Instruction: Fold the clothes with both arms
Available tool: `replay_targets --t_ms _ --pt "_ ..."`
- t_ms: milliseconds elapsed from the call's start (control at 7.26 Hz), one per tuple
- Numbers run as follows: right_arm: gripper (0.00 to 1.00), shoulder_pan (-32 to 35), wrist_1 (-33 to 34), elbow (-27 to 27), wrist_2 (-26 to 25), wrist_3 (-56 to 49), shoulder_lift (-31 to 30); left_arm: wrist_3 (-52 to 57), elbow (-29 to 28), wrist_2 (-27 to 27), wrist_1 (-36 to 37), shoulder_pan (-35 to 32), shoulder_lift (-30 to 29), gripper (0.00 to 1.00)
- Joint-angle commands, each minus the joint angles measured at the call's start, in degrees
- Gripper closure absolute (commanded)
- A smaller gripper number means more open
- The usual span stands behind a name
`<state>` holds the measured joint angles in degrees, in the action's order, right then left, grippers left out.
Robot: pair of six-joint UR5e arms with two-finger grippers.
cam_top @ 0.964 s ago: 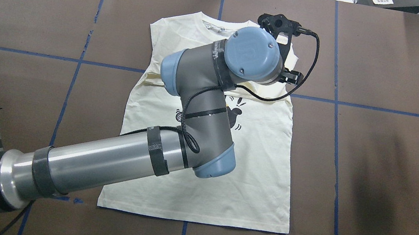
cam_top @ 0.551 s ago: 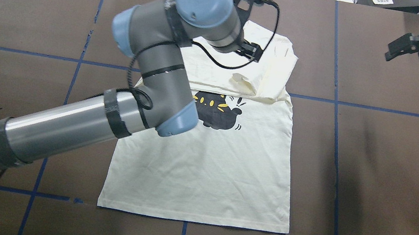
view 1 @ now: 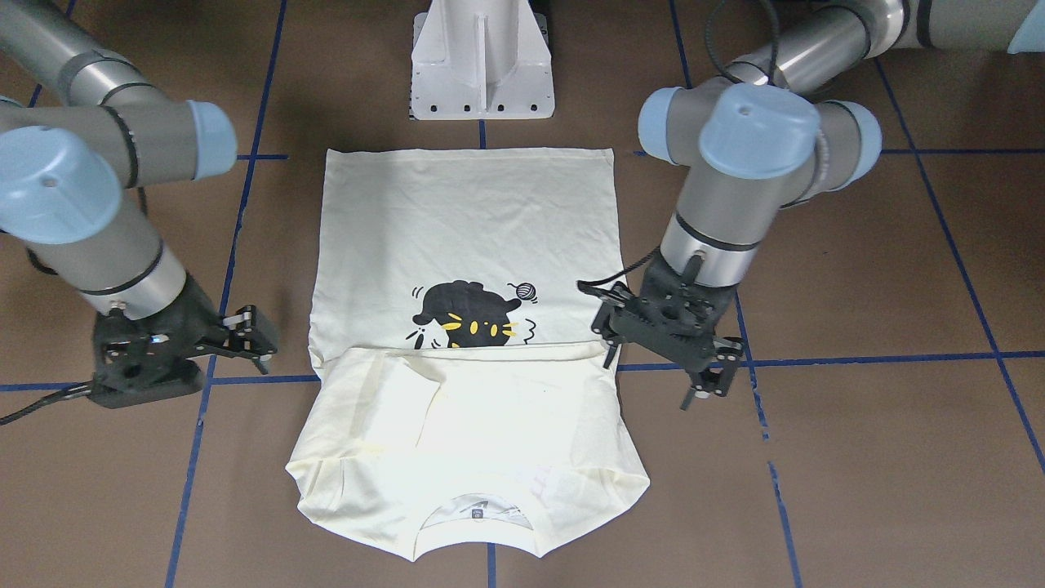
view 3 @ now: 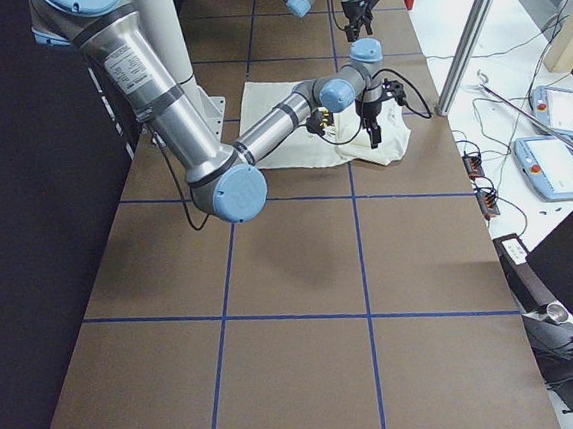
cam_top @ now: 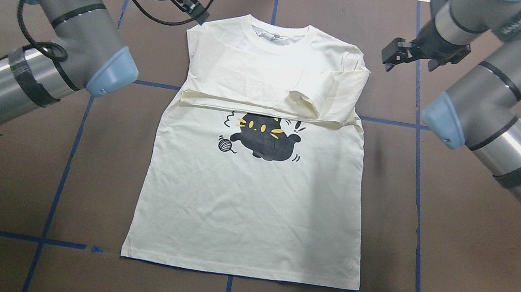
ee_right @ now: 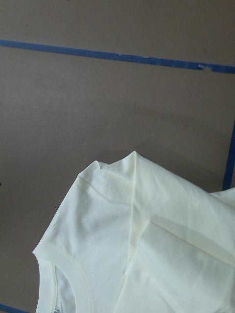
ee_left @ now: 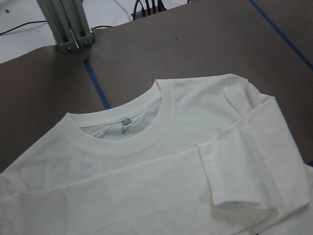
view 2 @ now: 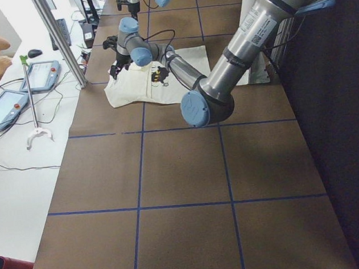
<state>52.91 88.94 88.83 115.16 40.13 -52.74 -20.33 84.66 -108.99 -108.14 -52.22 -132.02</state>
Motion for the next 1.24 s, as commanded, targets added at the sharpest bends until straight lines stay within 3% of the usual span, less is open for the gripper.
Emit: replay_targets --t_ms 0,138,413,551,827,1102 --pt "0.04 -6.22 7.02 -5.47 -7.03 2.74 9.90 8.36 -0.02 -3.92 -0.31 -5.59 3.07 0.00" --pt "0.04 -9.64 9.21 -10.30 -13.32 3.28 14.11 8.55 -0.02 -6.47 -1.18 -7.44 3.60 0.00" --pt "0.04 -13.96 9.76 -17.78 -20.81 3.20 19.58 12.22 -0.89 -11.83 -4.43 -11.40 7.02 0.00" --pt "0.05 -16.50 9.67 -20.69 -26.77 2.67 22.13 12.68 -0.90 -12.21 -4.62 -11.85 7.38 0.00" --pt "0.07 -19.15 9.67 -26.32 -31.45 -1.69 25.48 12.16 -0.90 -12.21 -4.71 -11.86 8.00 0.00" --pt "0.17 -20.21 9.59 -28.44 -35.68 -9.86 25.32 12.07 -0.90 -12.30 -4.71 -11.77 8.09 0.00"
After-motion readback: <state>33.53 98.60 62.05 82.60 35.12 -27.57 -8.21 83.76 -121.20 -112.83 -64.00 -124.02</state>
